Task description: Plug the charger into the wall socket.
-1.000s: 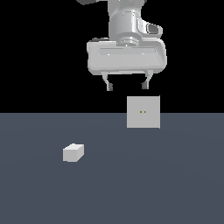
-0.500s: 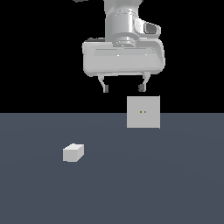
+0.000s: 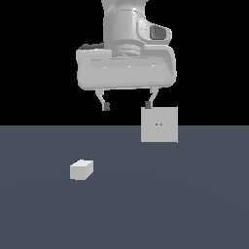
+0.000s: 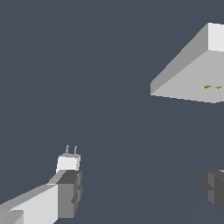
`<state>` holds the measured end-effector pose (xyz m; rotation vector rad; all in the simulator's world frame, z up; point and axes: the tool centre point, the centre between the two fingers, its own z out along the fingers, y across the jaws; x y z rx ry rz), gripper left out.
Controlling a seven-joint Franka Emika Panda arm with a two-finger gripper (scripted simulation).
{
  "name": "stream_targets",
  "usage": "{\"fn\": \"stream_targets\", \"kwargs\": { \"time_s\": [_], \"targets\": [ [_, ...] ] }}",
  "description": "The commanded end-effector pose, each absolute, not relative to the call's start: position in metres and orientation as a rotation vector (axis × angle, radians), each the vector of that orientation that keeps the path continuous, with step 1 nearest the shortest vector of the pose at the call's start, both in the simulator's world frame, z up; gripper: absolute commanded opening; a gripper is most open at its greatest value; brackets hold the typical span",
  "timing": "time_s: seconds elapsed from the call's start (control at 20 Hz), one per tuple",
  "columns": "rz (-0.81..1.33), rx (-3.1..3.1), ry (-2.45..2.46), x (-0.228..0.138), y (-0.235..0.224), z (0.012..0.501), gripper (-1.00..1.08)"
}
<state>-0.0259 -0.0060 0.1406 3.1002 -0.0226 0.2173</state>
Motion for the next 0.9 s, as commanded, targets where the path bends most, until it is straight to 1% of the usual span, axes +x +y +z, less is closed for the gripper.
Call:
{"fn": "stream_targets", "kwargs": {
  "time_s": [0.0,0.85],
  "targets": [
    [0.263,3.099,-0.037,-0.031,0.002,0.134,1.0],
    [0.555,3.065,-0.128,-0.051,0.054,0.09,1.0]
  ]
}}
